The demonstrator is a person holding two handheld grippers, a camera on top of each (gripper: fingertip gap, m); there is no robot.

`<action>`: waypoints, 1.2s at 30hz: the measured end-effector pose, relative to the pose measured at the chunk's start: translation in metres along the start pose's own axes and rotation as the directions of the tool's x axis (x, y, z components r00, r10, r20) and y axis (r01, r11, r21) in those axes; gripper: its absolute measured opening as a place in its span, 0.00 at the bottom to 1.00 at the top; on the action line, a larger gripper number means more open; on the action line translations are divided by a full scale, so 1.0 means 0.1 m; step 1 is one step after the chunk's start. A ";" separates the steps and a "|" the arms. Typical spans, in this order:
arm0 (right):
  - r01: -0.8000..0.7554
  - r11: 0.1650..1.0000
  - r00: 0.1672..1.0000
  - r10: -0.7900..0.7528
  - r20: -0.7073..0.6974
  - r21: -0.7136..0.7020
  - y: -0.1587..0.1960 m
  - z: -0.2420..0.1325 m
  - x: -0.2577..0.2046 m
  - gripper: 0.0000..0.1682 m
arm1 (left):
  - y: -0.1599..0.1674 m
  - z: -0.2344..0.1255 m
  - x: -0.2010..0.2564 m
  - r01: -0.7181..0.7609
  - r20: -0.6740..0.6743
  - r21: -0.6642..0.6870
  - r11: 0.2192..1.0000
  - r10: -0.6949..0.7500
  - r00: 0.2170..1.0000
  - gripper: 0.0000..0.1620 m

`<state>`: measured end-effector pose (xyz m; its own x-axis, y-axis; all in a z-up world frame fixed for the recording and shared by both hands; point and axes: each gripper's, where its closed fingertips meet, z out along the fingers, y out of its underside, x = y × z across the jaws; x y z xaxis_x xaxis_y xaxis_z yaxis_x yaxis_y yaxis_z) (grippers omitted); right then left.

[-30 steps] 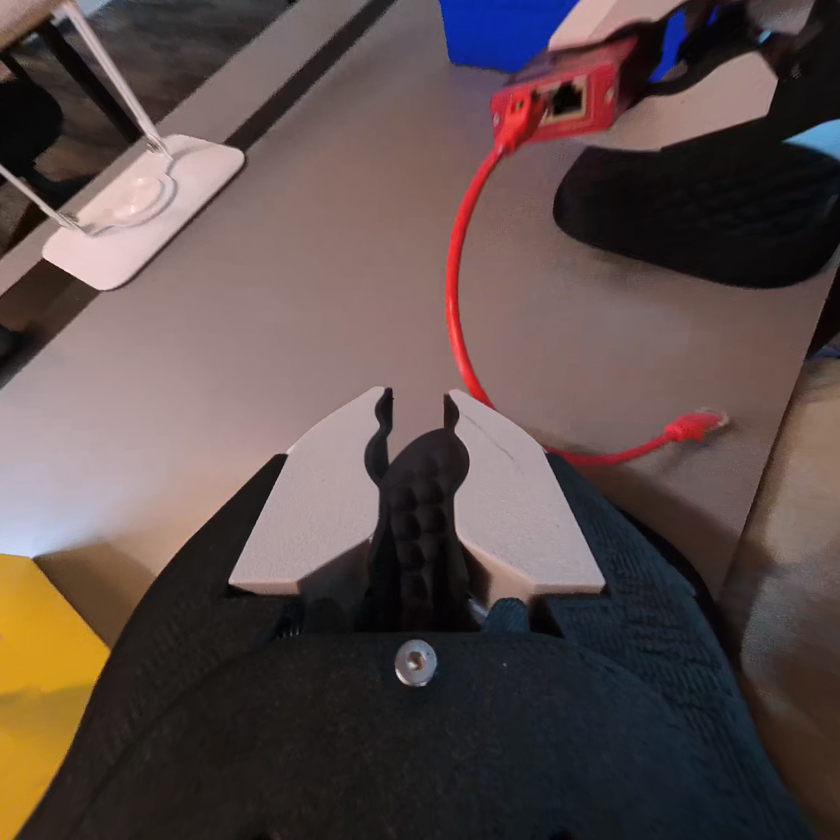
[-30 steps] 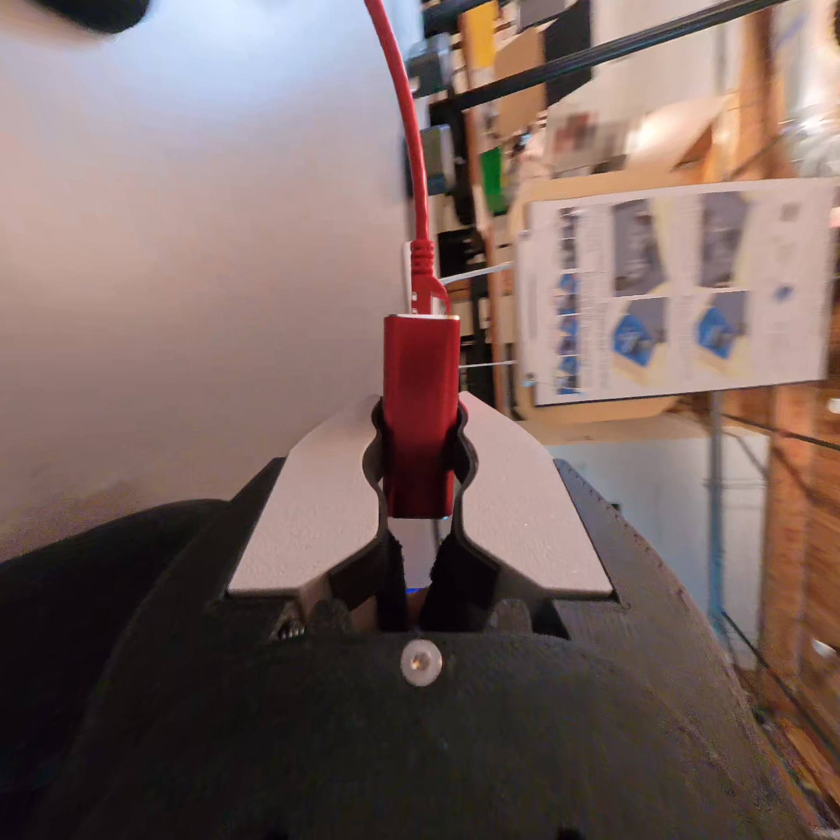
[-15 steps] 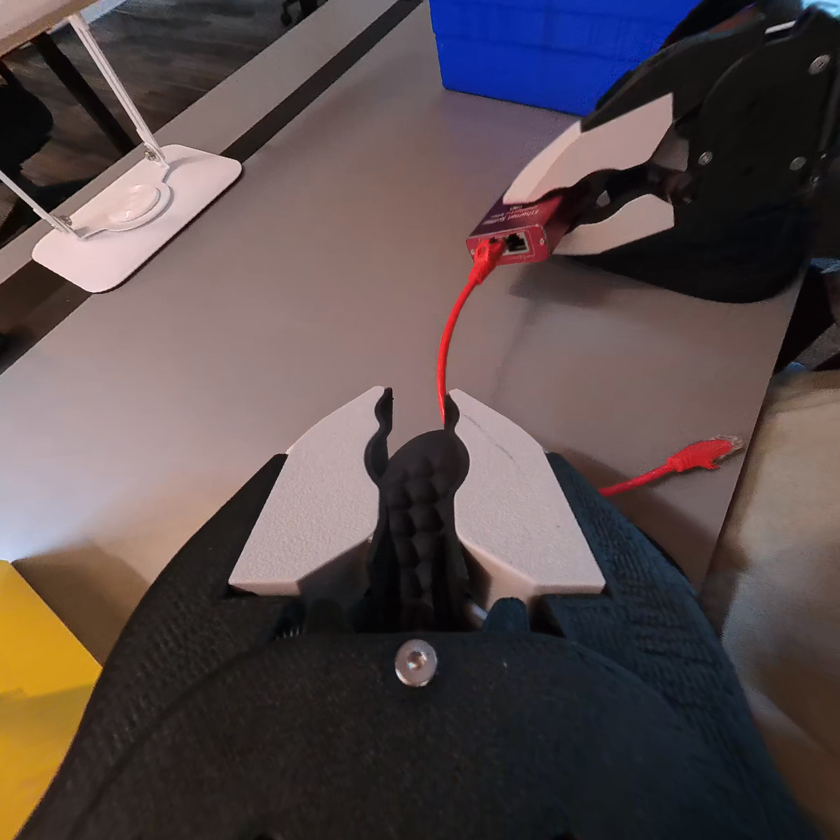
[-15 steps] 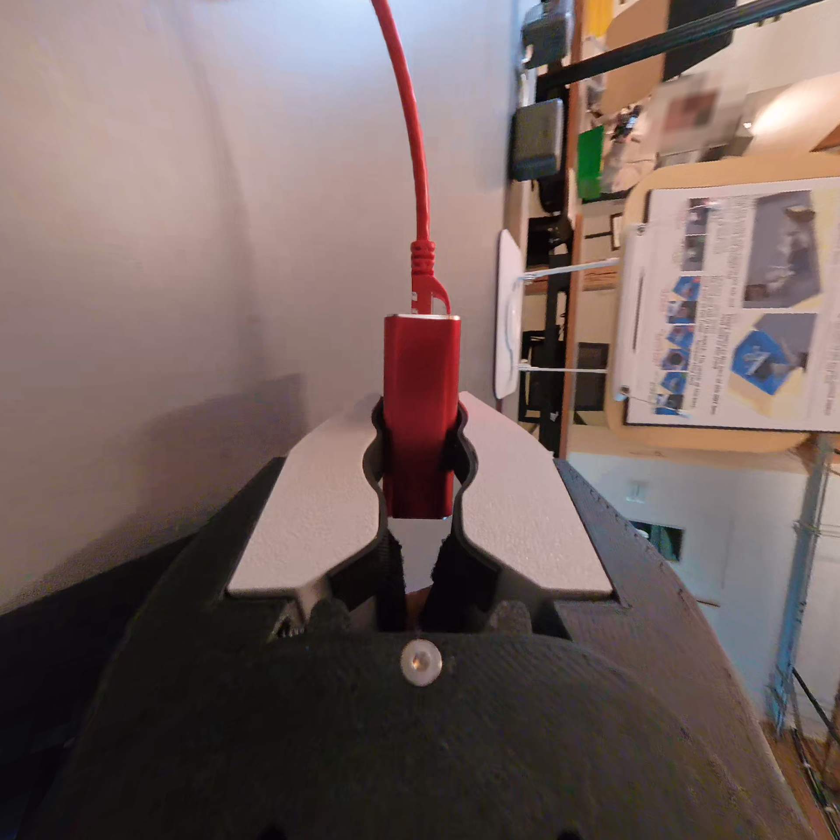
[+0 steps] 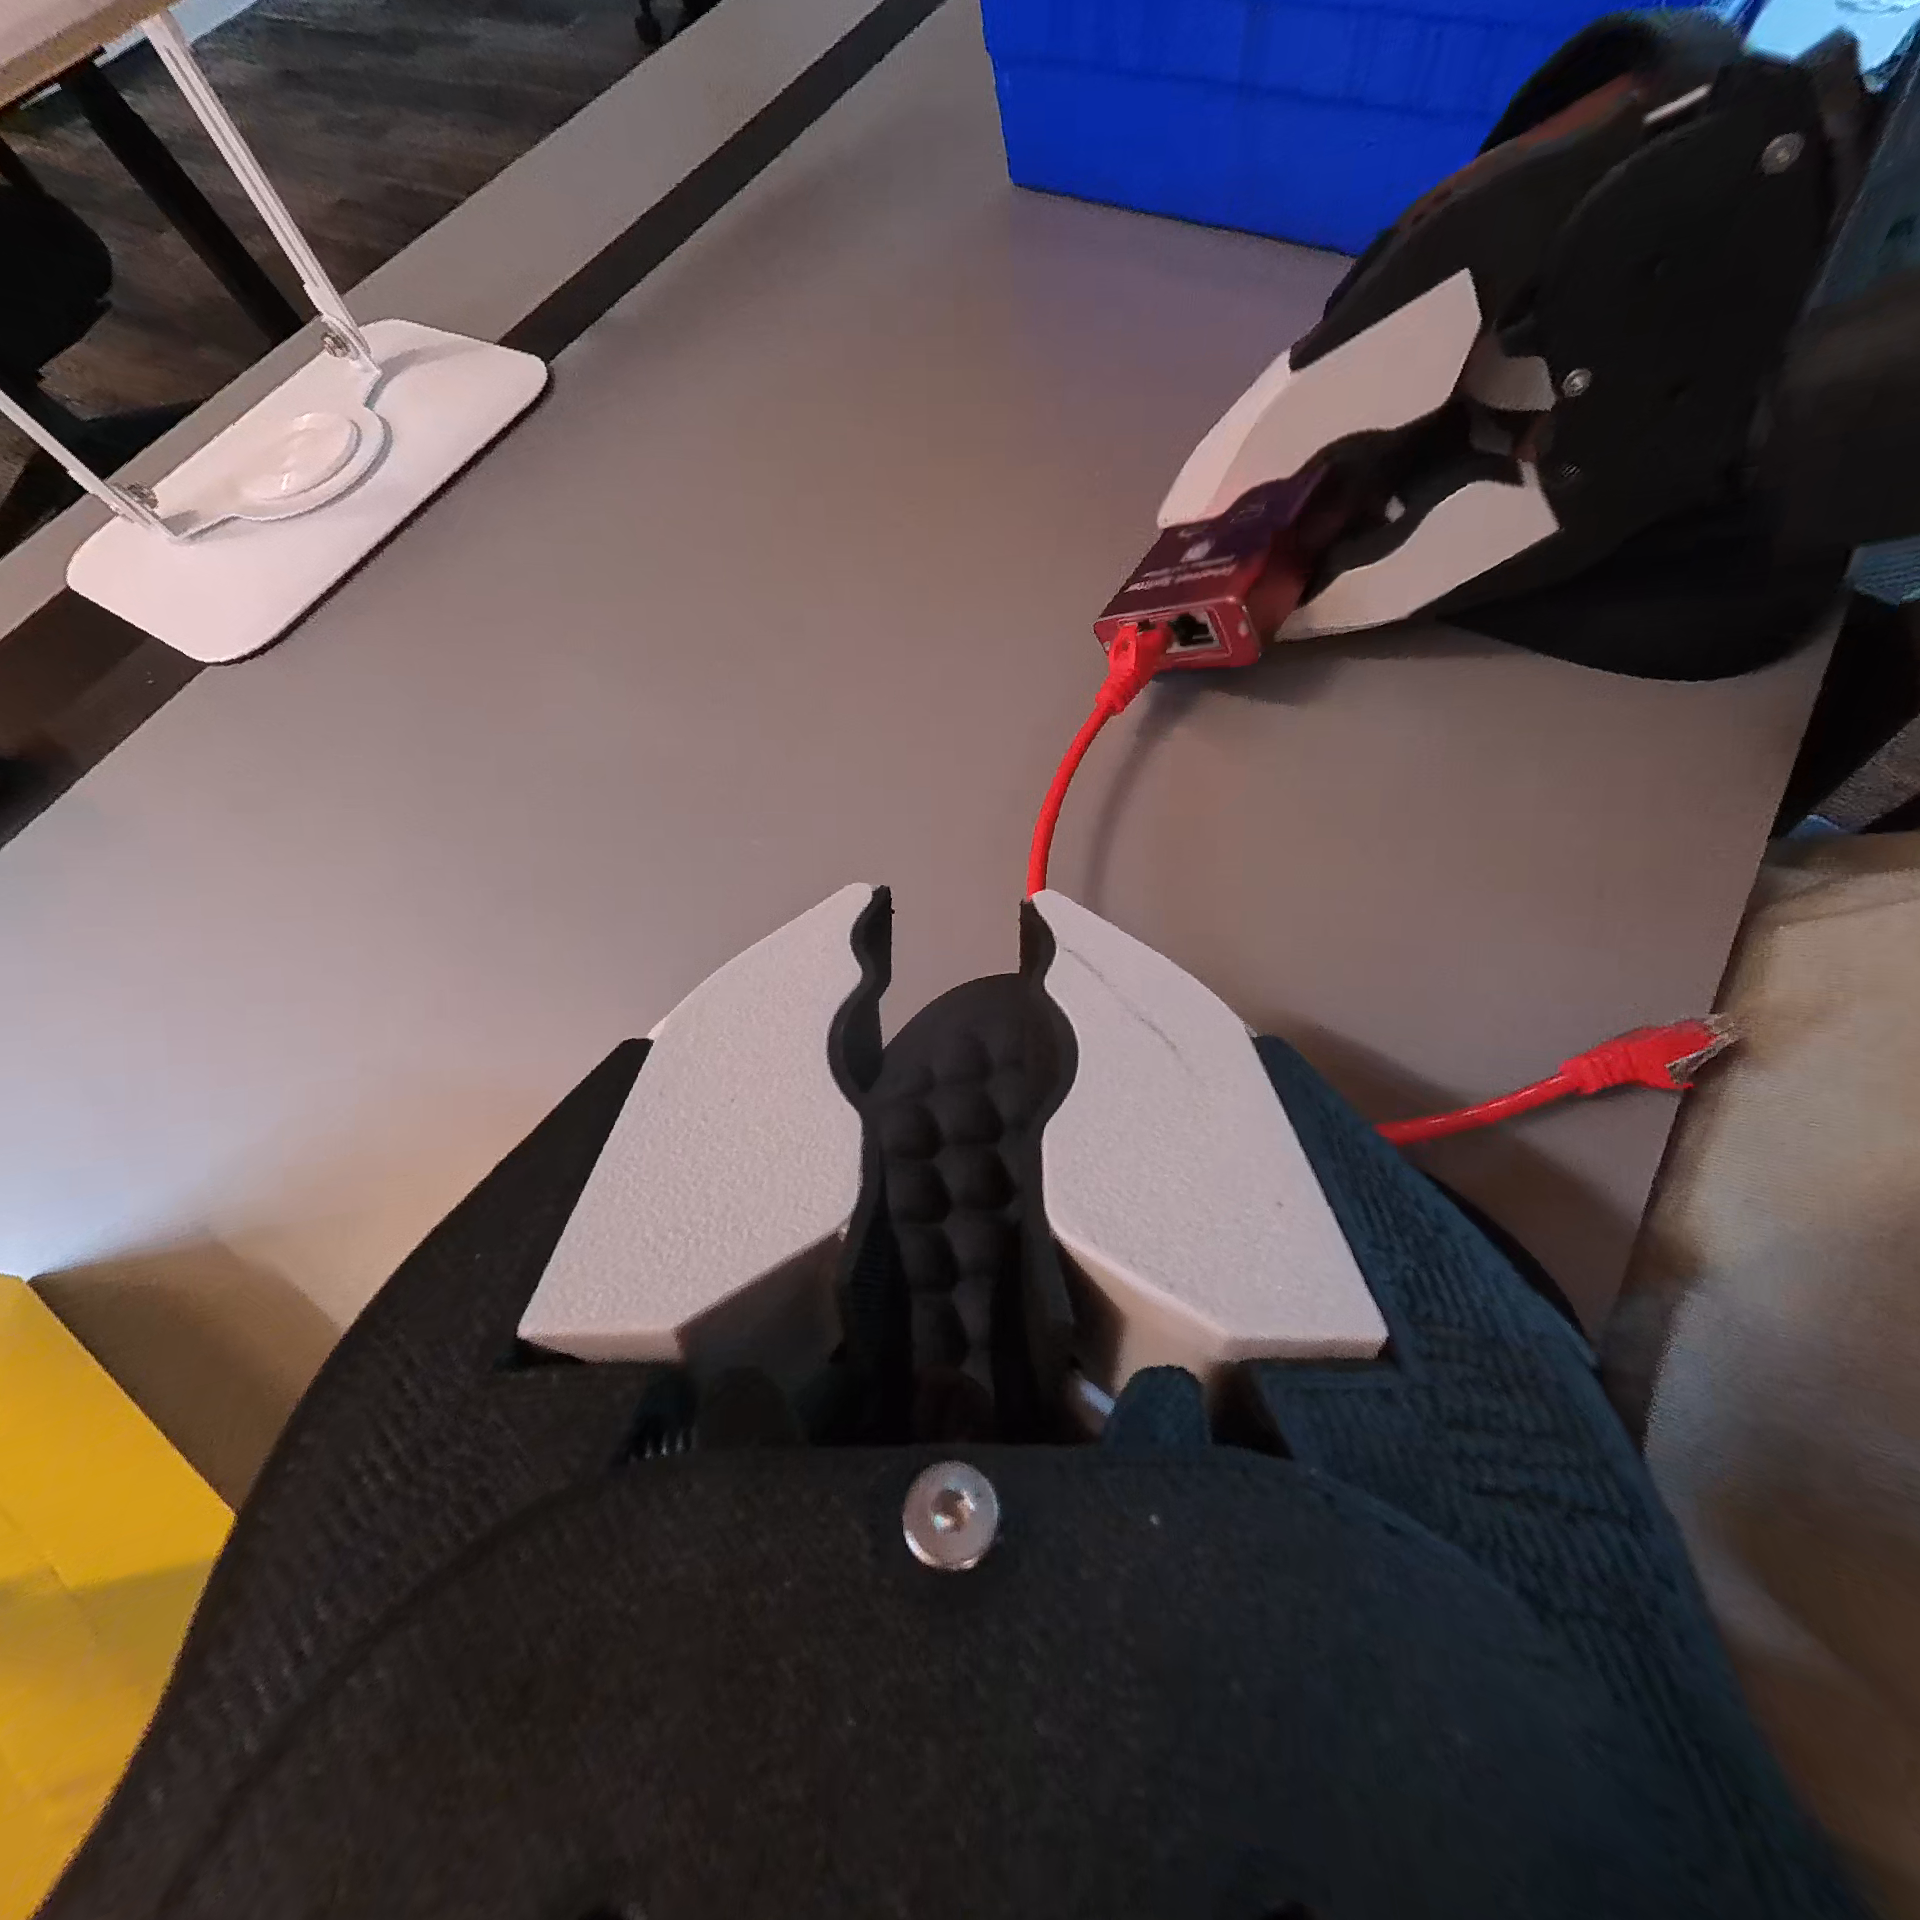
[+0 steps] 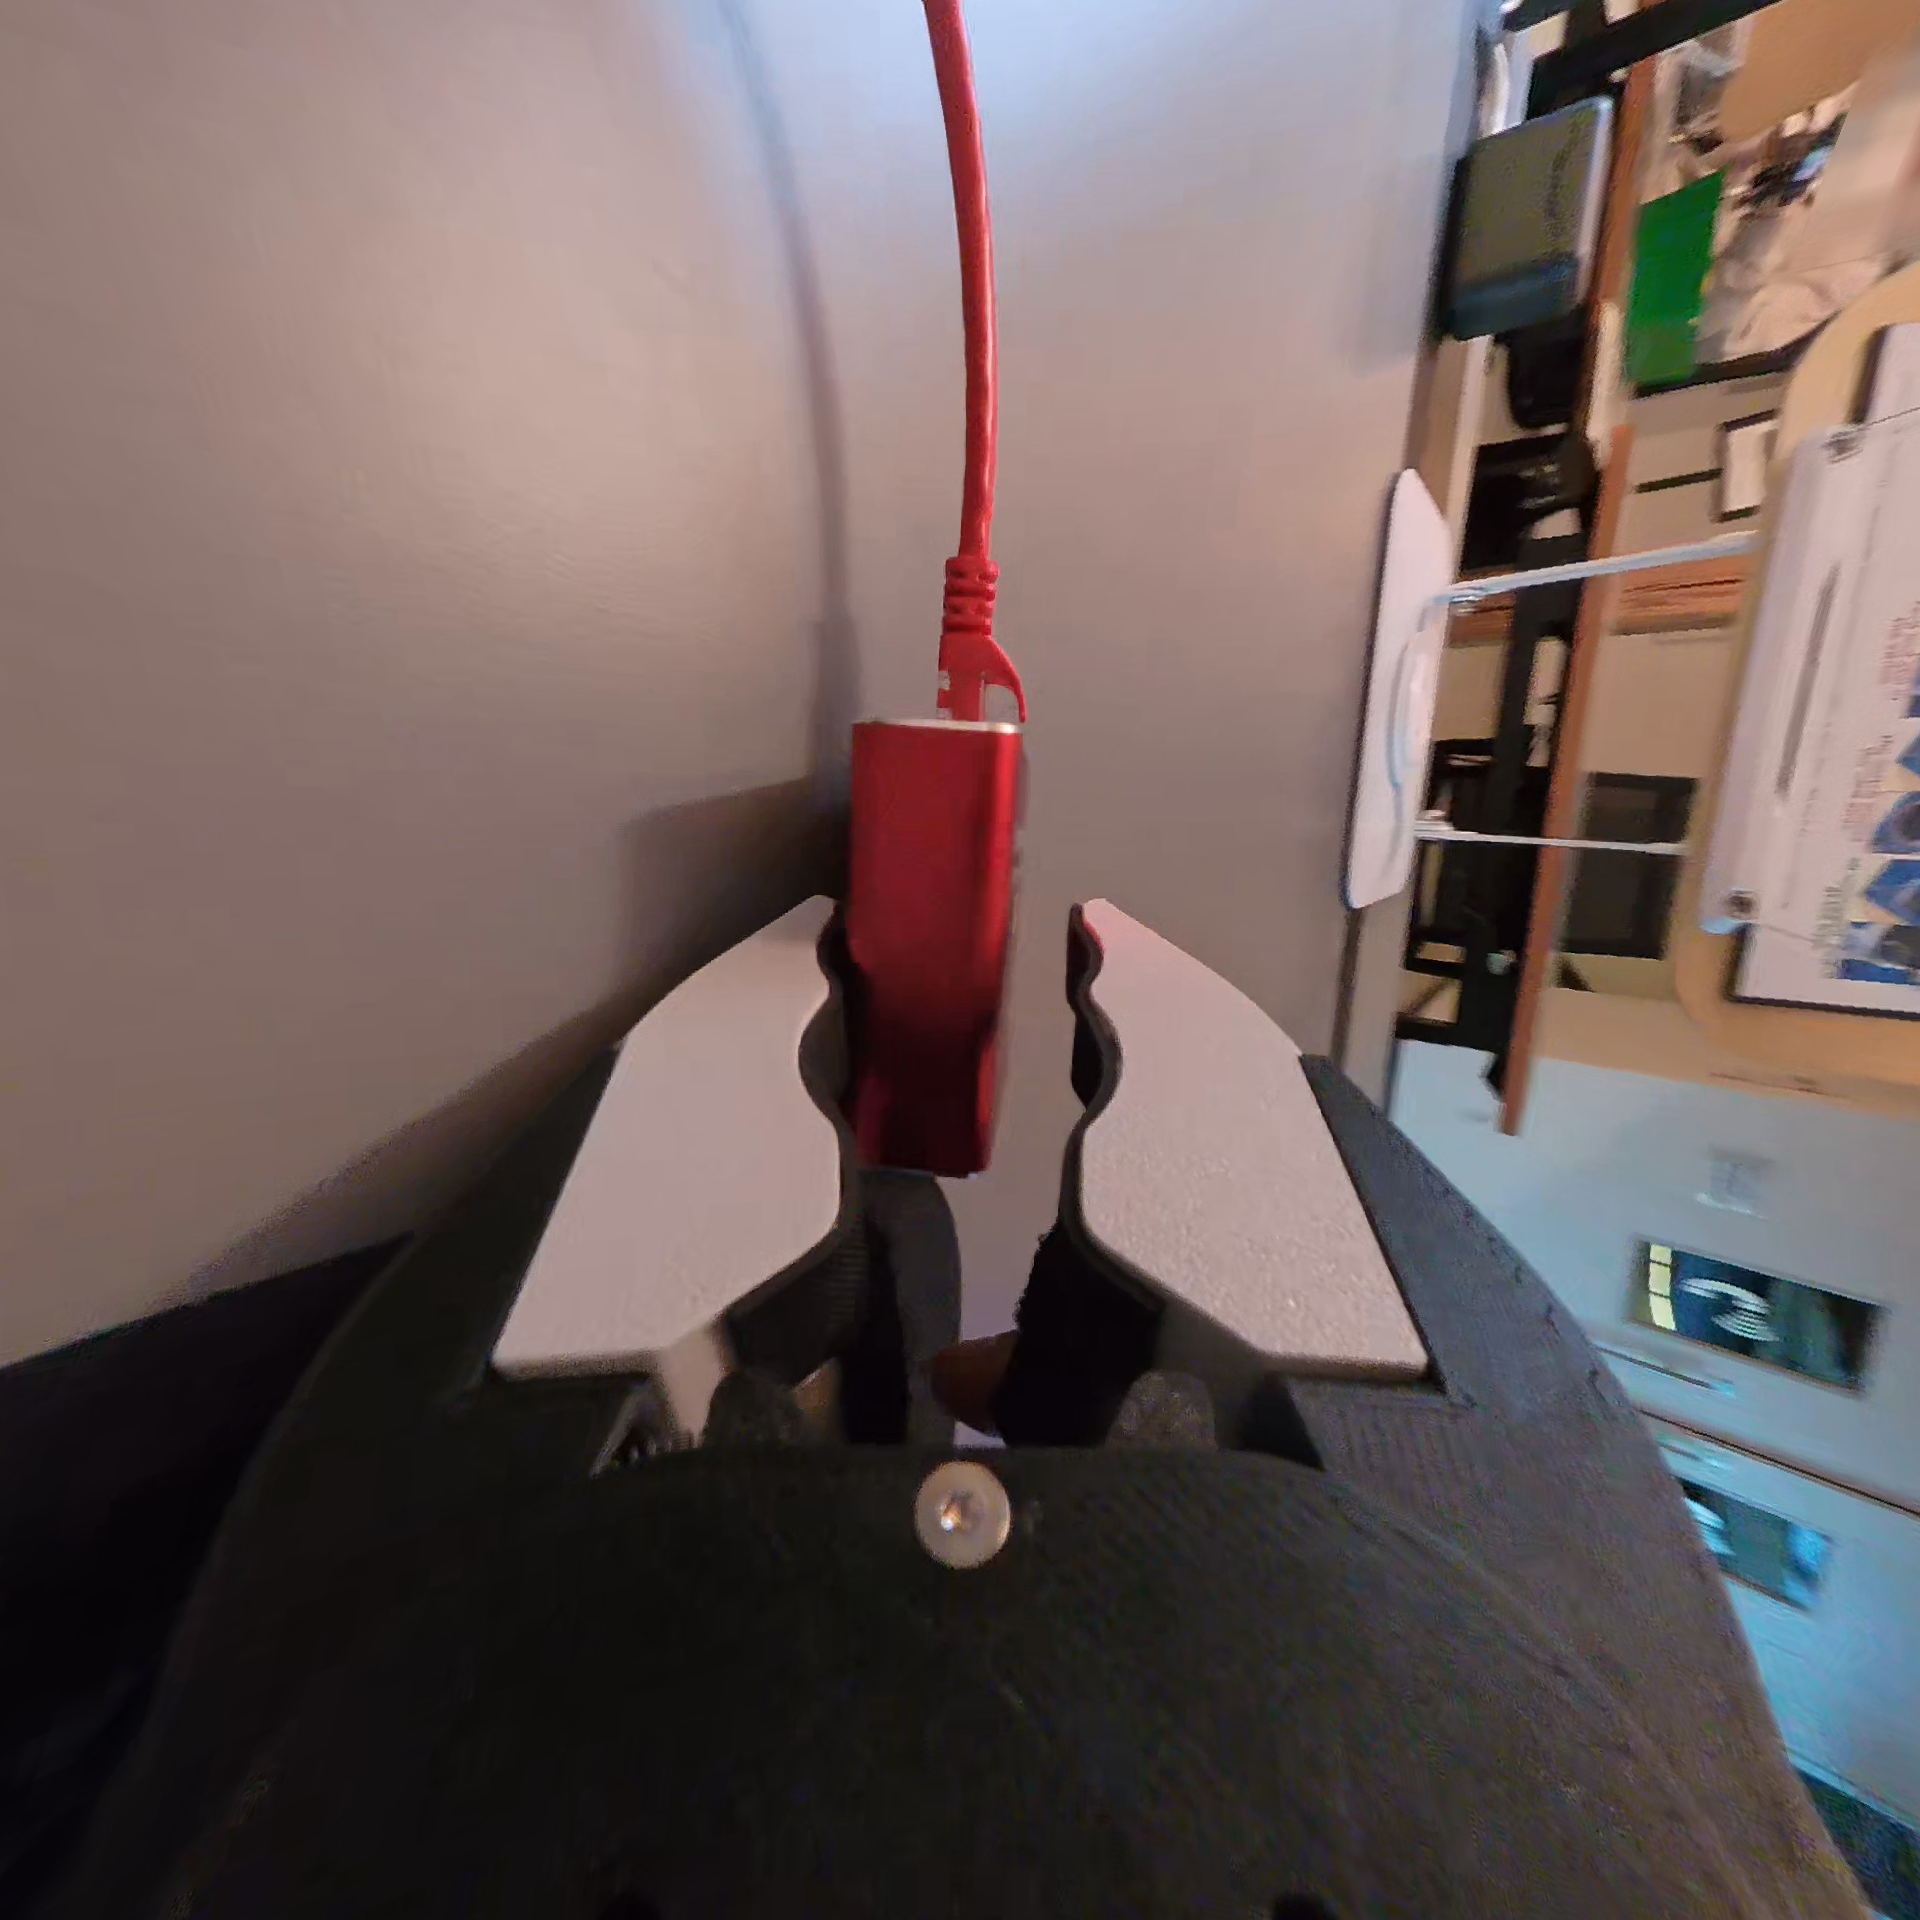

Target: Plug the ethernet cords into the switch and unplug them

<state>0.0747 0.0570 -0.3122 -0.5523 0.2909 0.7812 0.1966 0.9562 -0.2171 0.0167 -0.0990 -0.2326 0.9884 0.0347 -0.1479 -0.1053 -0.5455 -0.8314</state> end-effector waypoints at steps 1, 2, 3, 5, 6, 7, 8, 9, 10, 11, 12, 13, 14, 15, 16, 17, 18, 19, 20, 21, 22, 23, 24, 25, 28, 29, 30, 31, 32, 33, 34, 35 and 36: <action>-0.028 1.000 0.999 0.028 0.037 0.010 -0.01 -0.02 -0.03 0.26 | -0.01 -0.01 0.01 0.003 -0.004 0.004 1.000 -0.003 1.000 0.15; -0.056 0.998 0.996 0.055 0.068 0.015 0.00 -0.04 -0.05 0.26 | -0.02 -0.02 0.01 0.006 -0.009 0.009 1.000 -0.006 1.000 0.15; -0.080 0.997 0.993 0.078 0.092 0.019 0.00 -0.06 -0.06 0.27 | -0.03 -0.04 0.02 0.011 -0.013 0.014 1.000 -0.010 1.000 0.15; -0.130 0.991 0.981 0.124 0.149 0.034 -0.02 -0.11 -0.11 0.28 | -0.06 -0.07 0.04 0.021 -0.032 0.031 0.999 -0.020 0.999 0.16; -0.161 0.986 0.974 0.151 0.170 0.043 -0.03 -0.13 -0.13 0.30 | -0.07 -0.09 0.05 0.029 -0.042 0.039 0.999 -0.027 0.999 0.16; -0.193 0.980 0.966 0.179 0.188 0.057 -0.04 -0.16 -0.14 0.31 | -0.09 -0.12 0.07 0.036 -0.055 0.046 0.998 -0.034 0.998 0.16; -0.228 0.971 0.957 0.208 0.203 0.077 -0.07 -0.20 -0.14 0.32 | -0.11 -0.15 0.08 0.043 -0.065 0.052 0.998 -0.040 0.997 0.16; -0.266 0.959 0.945 0.240 0.220 0.097 -0.09 -0.23 -0.15 0.33 | -0.12 -0.20 0.07 0.049 -0.063 0.059 0.997 -0.045 0.997 0.17; -0.300 0.947 0.933 0.267 0.243 0.112 -0.12 -0.26 -0.15 0.34 | -0.14 -0.26 0.05 0.052 -0.053 0.064 0.997 -0.049 0.997 0.17; -0.329 0.937 0.920 0.289 0.266 0.119 -0.14 -0.28 -0.15 0.36 | -0.15 -0.33 0.01 0.052 -0.037 0.066 0.996 -0.050 0.998 0.17; -0.355 0.927 0.908 0.311 0.280 0.121 -0.16 -0.30 -0.14 0.37 | -0.16 -0.42 -0.05 0.052 -0.008 0.070 0.996 -0.052 0.999 0.17; -0.380 0.918 0.898 0.335 0.286 0.118 -0.18 -0.31 -0.12 0.37 | -0.16 -0.53 -0.13 0.055 0.033 0.074 0.996 -0.057 0.998 0.17; -0.400 0.910 0.889 0.355 0.288 0.112 -0.20 -0.33 -0.10 0.37 | -0.15 -0.64 -0.24 0.059 0.084 0.071 0.996 -0.065 0.994 0.17; -0.416 0.903 0.883 0.372 0.287 0.107 -0.22 -0.34 -0.08 0.37 | -0.10 -0.78 -0.38 0.066 0.147 0.058 0.996 -0.074 0.986 0.18; -0.426 0.898 0.879 0.384 0.282 0.106 -0.24 -0.35 -0.06 0.37 | -0.03 -0.93 -0.55 0.077 0.228 0.036 0.996 -0.083 0.970 0.18; -0.434 0.894 0.878 0.391 0.278 0.112 -0.26 -0.37 -0.03 0.37 | 0.08 -1.11 -0.74 0.094 0.324 0.004 0.996 -0.090 0.942 0.18; -0.440 0.889 0.877 0.397 0.271 0.123 -0.29 -0.38 0.00 0.37 | 0.22 -1.30 -0.95 0.116 0.421 -0.039 0.993 -0.089 0.903 0.19; -0.447 0.884 0.877 0.403 0.262 0.138 -0.31 -0.39 0.03 0.37 | 0.39 -1.48 -1.14 0.144 0.499 -0.087 0.986 -0.082 0.863 0.20; -0.456 0.877 0.877 0.412 0.250 0.154 -0.32 -0.40 0.07 0.37 | 0.58 -1.64 -1.29 0.184 0.553 -0.136 0.973 -0.080 0.829 0.20; -0.463 0.870 0.876 0.420 0.239 0.170 -0.33 -0.41 0.11 0.37 | 0.79 -1.78 -1.43 0.242 0.597 -0.185 0.953 -0.087 0.798 0.21; -0.470 0.864 0.874 0.428 0.229 0.181 -0.34 -0.42 0.14 0.36 | 0.99 -1.89 -1.54 0.309 0.630 -0.225 0.924 -0.104 0.769 0.20; -0.474 0.860 0.874 0.433 0.219 0.190 -0.34 -0.42 0.16 0.36 | 1.17 -1.96 -1.62 0.369 0.647 -0.252 0.895 -0.128 0.751 0.20; -0.474 0.859 0.876 0.437 0.202 0.196 -0.33 -0.42 0.18 0.35 | 1.35 -1.99 -1.66 0.428 0.644 -0.275 0.861 -0.166 0.747 0.19; -0.466 0.863 0.881 0.435 0.184 0.194 -0.31 -0.42 0.20 0.33 | 1.51 -1.99 -1.68 0.489 0.639 -0.298 0.820 -0.209 0.740 0.18; -0.410 0.898 0.910 0.391 0.139 0.159 -0.26 -0.41 0.20 0.32 | 1.95 -2.00 -1.81 0.610 0.678 -0.362 0.705 -0.250 0.691 0.16; -0.396 0.905 0.917 0.379 0.128 0.155 -0.25 -0.41 0.21 0.31 | 2.06 -2.00 -1.85 0.633 0.695 -0.375 0.677 -0.247 0.675 0.16; -0.385 0.909 0.922 0.369 0.119 0.158 -0.26 -0.41 0.21 0.31 | 2.16 -1.99 -1.87 0.662 0.710 -0.387 0.642 -0.250 0.658 0.17; -0.376 0.912 0.925 0.362 0.112 0.164 -0.27 -0.42 0.22 0.30 | 2.24 -1.95 -1.85 0.684 0.711 -0.400 0.610 -0.264 0.652 0.18; -0.369 0.914 0.929 0.356 0.103 0.169 -0.27 -0.43 0.23 0.29 | 2.29 -1.90 -1.82 0.693 0.702 -0.415 0.589 -0.278 0.656 0.19; -0.359 0.918 0.933 0.348 0.088 0.171 -0.26 -0.44 0.25 0.28 | 2.34 -1.86 -1.81 0.699 0.699 -0.423 0.577 -0.283 0.657 0.20; -0.340 0.926 0.941 0.333 0.068 0.167 -0.25 -0.45 0.27 0.27 | 2.39 -1.83 -1.83 0.704 0.706 -0.430 0.565 -0.276 0.652 0.20; -0.311 0.937 0.950 0.308 0.044 0.162 -0.24 -0.45 0.28 0.26 | 2.45 -1.83 -1.86 0.710 0.720 -0.437 0.552 -0.258 0.644 0.19; -0.281 0.947 0.960 0.280 0.025 0.158 -0.23 -0.45 0.29 0.26 | 2.50 -1.82 -1.87 0.715 0.726 -0.445 0.539 -0.250 0.640 0.16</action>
